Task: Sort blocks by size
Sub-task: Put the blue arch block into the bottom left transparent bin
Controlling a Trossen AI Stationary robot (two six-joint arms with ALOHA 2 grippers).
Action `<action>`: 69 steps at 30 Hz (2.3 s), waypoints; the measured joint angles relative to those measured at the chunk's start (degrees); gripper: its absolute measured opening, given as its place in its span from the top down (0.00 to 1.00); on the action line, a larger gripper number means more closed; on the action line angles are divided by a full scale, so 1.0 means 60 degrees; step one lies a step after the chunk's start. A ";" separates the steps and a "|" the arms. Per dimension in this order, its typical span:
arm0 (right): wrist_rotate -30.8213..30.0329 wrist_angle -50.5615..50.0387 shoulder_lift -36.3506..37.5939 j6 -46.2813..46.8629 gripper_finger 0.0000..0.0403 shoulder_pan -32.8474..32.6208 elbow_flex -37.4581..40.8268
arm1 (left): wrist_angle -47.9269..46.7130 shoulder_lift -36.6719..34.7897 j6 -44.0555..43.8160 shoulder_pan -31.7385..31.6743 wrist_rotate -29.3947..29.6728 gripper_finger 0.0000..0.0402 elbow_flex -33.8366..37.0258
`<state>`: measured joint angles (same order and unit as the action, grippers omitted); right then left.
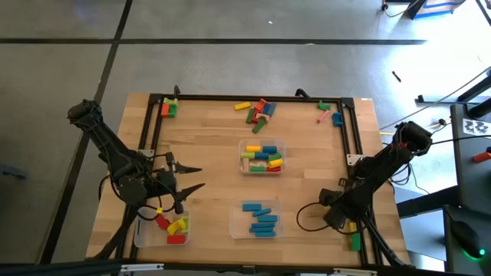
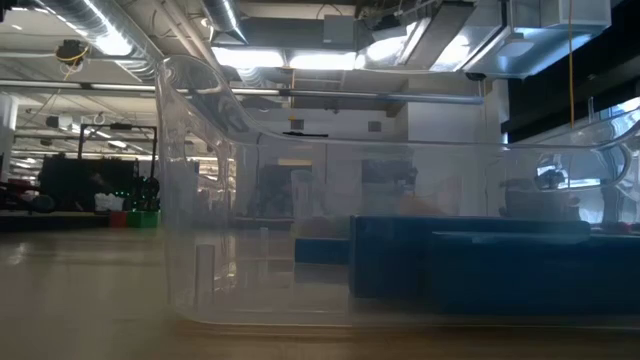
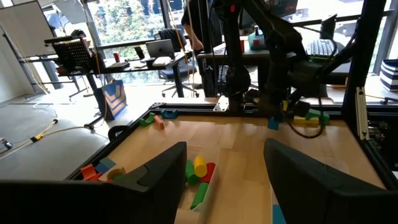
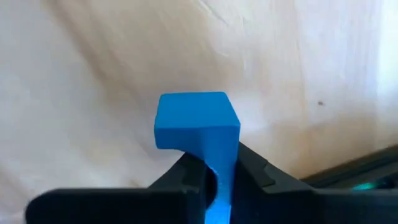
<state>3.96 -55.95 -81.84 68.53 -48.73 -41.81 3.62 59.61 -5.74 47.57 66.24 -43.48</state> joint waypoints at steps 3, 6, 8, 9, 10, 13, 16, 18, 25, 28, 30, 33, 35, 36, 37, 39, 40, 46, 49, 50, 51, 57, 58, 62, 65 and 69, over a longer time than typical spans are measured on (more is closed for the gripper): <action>-0.0073 0.0042 0.0000 -0.0132 0.90 0.0000 -0.0470 | 0.0002 0.0000 -0.0001 0.0000 0.0000 0.48 0.0000; -0.0152 -0.0014 0.0000 -0.0346 0.92 0.0000 -0.1000 | -0.0001 0.0000 -0.0001 0.0000 0.0000 0.48 0.0000; -0.0374 -0.0032 0.0000 -0.0420 0.91 0.0000 -0.1375 | 0.0002 0.0000 0.0000 0.0000 0.0000 0.48 0.0000; -0.0534 -0.0037 0.0004 -0.0456 0.90 0.0000 -0.1564 | 0.0003 0.0000 0.0000 0.0000 -0.0003 0.48 0.0000; -0.0731 -0.0029 0.0004 -0.0477 0.89 0.0000 -0.1756 | -0.0001 -0.0002 -0.0002 0.0000 0.0000 0.48 0.0000; -0.1451 0.0138 0.0007 -0.0481 0.87 0.0082 -0.2336 | 0.0003 0.0000 0.0000 0.0000 0.0000 0.48 0.0000; -0.2005 0.0564 0.0008 -0.0608 0.89 0.0312 -0.2885 | -0.0001 -0.0002 -0.0002 0.0000 -0.0001 0.48 0.0000; -0.2453 0.1009 0.0011 -0.1057 0.91 0.0486 -0.3194 | -0.0003 0.0000 -0.0002 0.0000 -0.0002 0.48 0.0000; -0.4050 0.3744 -0.0055 -0.3418 0.88 0.1093 -0.3481 | -0.0008 -0.0003 -0.0004 0.0000 -0.0001 0.48 0.0000; -0.4293 0.4782 -0.0296 -0.4521 0.88 0.1348 -0.3478 | -0.0020 0.0000 0.0026 0.0000 0.0000 0.48 0.0000; -0.4329 0.5632 -0.0546 -0.5230 0.89 0.1562 -0.3479 | -0.0048 -0.0004 0.0029 0.0000 0.0000 0.48 0.0000; -0.4325 0.7054 -0.1010 -0.6230 0.90 0.1842 -0.3478 | -0.0052 -0.0004 0.0029 0.0000 0.0000 0.48 0.0000; -0.4317 0.8097 -0.1395 -0.6953 0.90 0.2006 -0.3479 | -0.0052 -0.0002 0.0029 0.0000 0.0000 0.48 0.0000; -0.4315 0.8657 -0.1598 -0.7328 0.90 0.2096 -0.3478 | -0.0052 -0.0003 0.0029 0.0000 0.0000 0.48 0.0000; -0.4312 0.9263 -0.1812 -0.7704 0.89 0.2167 -0.3477 | -0.0052 -0.0001 0.0029 0.0000 -0.0002 0.48 0.0000; -0.4208 1.0437 -0.2270 -0.8369 0.88 0.2340 -0.3481 | -0.0052 -0.0004 0.0029 0.0000 0.0000 0.48 0.0000; -0.4136 1.1010 -0.2493 -0.8733 0.88 0.2421 -0.3481 | -0.0048 -0.0004 0.0029 0.0000 -0.0003 0.48 0.0000; -0.3980 1.4094 -0.3747 -1.0288 0.90 0.3001 -0.3532 | -0.0096 -0.0004 0.0029 0.0000 -0.0003 0.48 0.0002; -0.3981 1.4436 -0.4332 -1.0512 0.89 0.3315 -0.3881 | -0.0179 -0.0002 0.0029 0.0000 0.0000 0.48 0.0004; -0.3977 1.4433 -0.4503 -1.0513 0.89 0.3420 -0.4057 | -0.0200 -0.0004 0.0029 0.0000 -0.0003 0.48 0.0000; -0.3980 1.4405 -0.4692 -1.0517 0.89 0.3520 -0.4249 | -0.0205 -0.0001 0.0029 0.0000 -0.0001 0.48 0.0004; -0.3702 1.4373 -0.6118 -1.0668 0.89 0.4044 -0.5734 | -0.0198 -0.0004 -0.0013 -0.0087 0.0000 0.48 0.0004; -0.3584 1.4360 -0.6362 -1.0677 0.89 0.4114 -0.5980 | -0.0204 -0.0004 -0.0015 -0.0091 0.0000 0.48 0.0004; -0.3123 1.4366 -0.7365 -1.0682 0.89 0.4333 -0.7088 | -0.0201 -0.0004 -0.0036 -0.0135 0.0000 0.48 0.0004; -0.2895 1.4381 -0.8070 -1.0644 0.89 0.4404 -0.7948 | -0.0201 -0.0004 -0.0040 -0.0141 0.0000 0.48 0.0004; -0.2913 1.4347 -0.8971 -1.0801 0.89 0.4455 -0.9206 | -0.0201 -0.0004 -0.0040 -0.0142 0.0000 0.48 0.0004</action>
<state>-13.52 30.13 -135.67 3.73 -22.00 -97.05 2.42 59.59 -5.98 46.72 66.24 -43.46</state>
